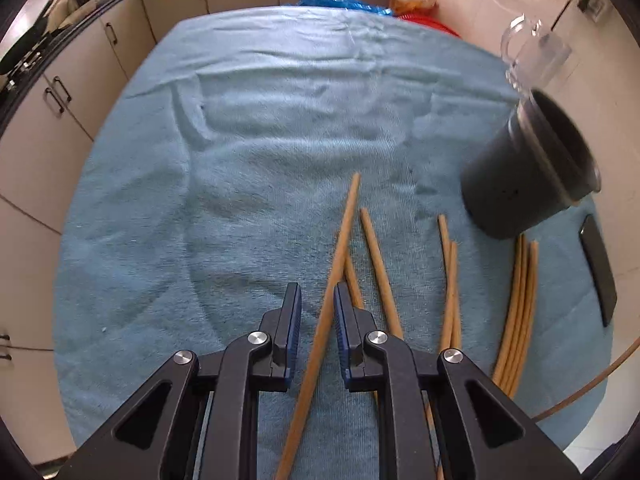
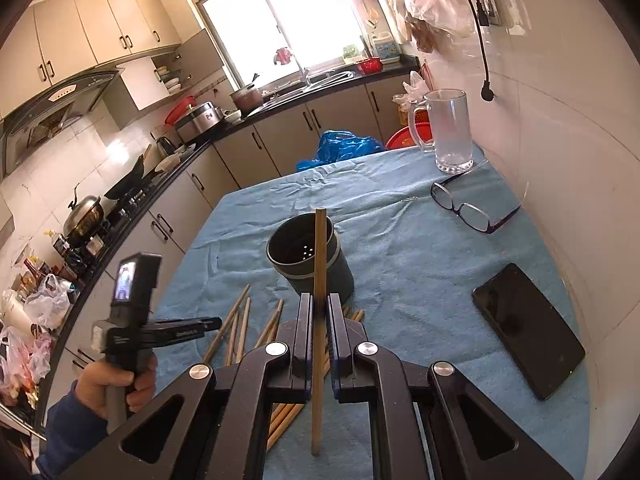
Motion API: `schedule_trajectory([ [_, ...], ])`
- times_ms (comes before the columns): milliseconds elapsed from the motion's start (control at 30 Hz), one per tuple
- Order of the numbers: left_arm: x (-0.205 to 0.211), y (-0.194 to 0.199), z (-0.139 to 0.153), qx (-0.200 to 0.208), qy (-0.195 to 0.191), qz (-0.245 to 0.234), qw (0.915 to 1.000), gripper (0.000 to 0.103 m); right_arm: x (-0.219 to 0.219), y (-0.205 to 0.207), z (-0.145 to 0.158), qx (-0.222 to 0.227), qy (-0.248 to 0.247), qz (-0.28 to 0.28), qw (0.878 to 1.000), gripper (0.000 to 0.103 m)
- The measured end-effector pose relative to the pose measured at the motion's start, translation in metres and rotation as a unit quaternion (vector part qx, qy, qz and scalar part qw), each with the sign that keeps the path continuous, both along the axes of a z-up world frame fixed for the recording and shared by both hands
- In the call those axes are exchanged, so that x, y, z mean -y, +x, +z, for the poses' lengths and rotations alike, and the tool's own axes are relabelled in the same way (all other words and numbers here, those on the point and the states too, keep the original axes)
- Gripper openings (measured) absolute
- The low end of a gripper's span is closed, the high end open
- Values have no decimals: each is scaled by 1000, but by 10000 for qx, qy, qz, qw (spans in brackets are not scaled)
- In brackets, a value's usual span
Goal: Organize utensils
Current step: 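Carry the chopstick upright over the grey cup with the right gripper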
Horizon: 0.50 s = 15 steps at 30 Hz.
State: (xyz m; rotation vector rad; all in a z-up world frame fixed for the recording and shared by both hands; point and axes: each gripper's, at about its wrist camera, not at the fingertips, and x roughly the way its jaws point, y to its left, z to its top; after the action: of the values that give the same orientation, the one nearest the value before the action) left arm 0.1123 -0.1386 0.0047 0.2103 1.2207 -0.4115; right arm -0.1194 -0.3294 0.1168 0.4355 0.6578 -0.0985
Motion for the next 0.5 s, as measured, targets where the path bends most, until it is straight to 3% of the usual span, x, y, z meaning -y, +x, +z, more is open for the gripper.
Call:
schedule_trajectory([
  [200,18,10,-3,151,322,-5,9994,15,2,1,0,4,17,-3,10000,7],
  [233,21,11,-2,195,349,9,9992,8,2,2,0,0,19,3,10000,7],
  [300,23,17,0,323,374,159,9986,6,3,2,-1,-8,39,-4,10000,7],
  [433,13,12,11,442,-35,209,9988,6,5,0,2,12,41,-18,10000,7],
  [500,4,1,34,706,-299,177,9969,6,7,-1,5,42,12,-25,10000,7],
])
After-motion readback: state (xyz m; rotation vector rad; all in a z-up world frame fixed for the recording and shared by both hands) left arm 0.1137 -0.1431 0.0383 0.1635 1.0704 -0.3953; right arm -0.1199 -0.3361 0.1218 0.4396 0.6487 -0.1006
